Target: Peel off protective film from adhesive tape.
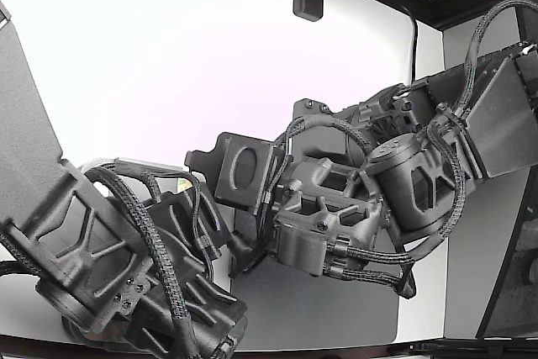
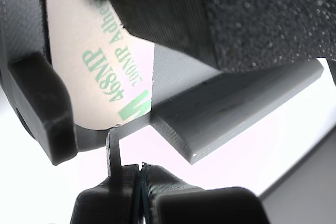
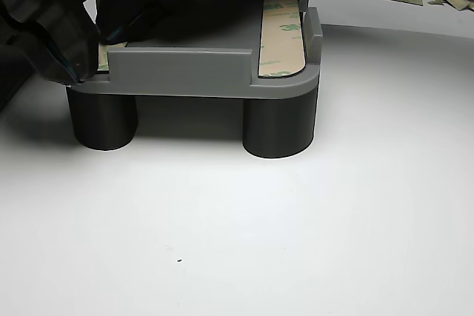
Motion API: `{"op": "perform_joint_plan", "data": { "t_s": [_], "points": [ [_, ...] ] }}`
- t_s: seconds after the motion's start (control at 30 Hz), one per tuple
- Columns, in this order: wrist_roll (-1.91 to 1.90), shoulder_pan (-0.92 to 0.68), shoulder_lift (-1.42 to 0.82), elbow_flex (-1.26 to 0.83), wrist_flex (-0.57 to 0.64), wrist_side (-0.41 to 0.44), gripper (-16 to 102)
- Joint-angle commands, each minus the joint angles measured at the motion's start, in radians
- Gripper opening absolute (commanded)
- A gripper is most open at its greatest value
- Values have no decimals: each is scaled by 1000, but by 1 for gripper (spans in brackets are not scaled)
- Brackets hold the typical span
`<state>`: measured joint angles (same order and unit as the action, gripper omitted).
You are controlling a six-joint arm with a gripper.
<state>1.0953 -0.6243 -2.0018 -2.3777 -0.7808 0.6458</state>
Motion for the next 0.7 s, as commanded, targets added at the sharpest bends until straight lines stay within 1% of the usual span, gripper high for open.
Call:
{"op": "perform_joint_plan", "data": {
  "t_s": [0.0, 0.67],
  "points": [
    [-2, 6, -12, 34, 2, 2, -11],
    [3, 0, -9, 35, -3, 17, -11]
  ]
}}
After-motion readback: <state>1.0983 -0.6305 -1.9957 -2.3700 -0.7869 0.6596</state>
